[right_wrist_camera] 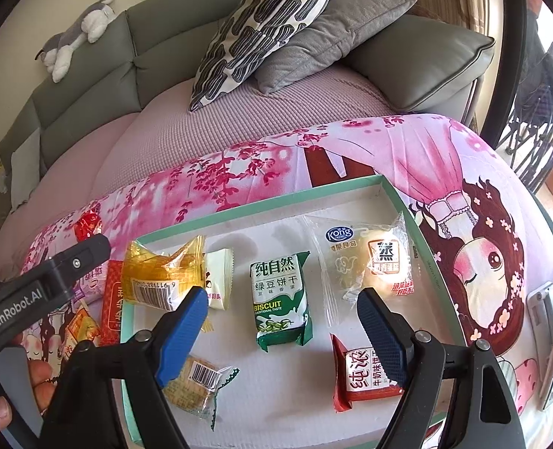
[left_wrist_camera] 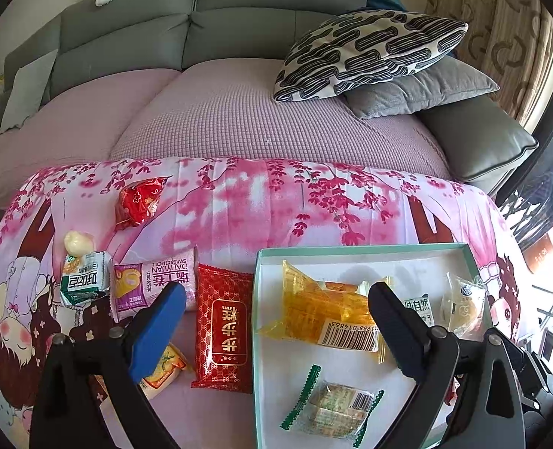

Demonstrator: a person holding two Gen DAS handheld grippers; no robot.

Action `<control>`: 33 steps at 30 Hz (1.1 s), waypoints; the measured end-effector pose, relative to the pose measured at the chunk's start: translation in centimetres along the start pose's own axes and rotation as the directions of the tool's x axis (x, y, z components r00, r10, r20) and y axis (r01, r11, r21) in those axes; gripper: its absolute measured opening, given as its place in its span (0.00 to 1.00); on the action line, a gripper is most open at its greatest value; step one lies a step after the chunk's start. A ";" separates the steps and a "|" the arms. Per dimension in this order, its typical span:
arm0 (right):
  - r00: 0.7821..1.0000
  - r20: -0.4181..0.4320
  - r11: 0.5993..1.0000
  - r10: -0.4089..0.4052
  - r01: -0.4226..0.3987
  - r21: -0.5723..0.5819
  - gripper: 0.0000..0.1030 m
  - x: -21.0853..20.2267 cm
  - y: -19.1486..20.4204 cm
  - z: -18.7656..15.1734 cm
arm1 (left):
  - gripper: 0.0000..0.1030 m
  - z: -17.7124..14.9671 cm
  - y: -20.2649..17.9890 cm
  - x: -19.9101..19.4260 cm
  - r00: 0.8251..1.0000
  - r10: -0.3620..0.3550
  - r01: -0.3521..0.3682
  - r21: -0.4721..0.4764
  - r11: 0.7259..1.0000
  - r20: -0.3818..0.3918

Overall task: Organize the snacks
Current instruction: 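Withdraw both open grippers from the tray toward the remaining snacks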

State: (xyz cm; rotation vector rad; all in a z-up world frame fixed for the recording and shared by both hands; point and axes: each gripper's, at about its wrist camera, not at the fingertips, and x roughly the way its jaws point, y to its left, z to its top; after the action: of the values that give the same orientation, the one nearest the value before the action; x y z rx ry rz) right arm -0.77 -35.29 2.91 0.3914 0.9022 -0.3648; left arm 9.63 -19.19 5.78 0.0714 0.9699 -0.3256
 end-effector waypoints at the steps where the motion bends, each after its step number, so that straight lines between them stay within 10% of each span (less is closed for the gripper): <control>1: 1.000 0.000 1.000 -0.001 0.001 0.004 0.82 0.0 -0.1 0.0 | 0.95 0.0 0.1 0.1 1.000 0.005 -0.005 -0.001 1.000 -0.003; 9: 1.000 -0.004 1.000 -0.004 0.004 0.018 0.83 0.4 -0.4 -0.1 | 0.95 -0.3 0.6 0.9 0.999 0.028 -0.028 -0.009 1.000 -0.022; 11: 1.000 0.004 1.000 -0.007 0.007 0.026 1.00 0.5 -0.6 -0.1 | 0.95 -0.3 0.7 1.1 0.999 0.037 -0.037 -0.011 0.999 -0.024; 33: 1.000 0.005 0.999 -0.026 0.026 0.038 1.00 0.6 -1.0 -0.2 | 0.95 -0.5 1.1 1.6 0.996 0.080 -0.080 -0.006 0.997 -0.040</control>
State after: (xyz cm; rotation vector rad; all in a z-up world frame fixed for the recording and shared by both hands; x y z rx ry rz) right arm -1.04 -36.18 2.11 0.4137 0.8966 -0.4072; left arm 10.39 -18.42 4.08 0.1099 1.0045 -0.2475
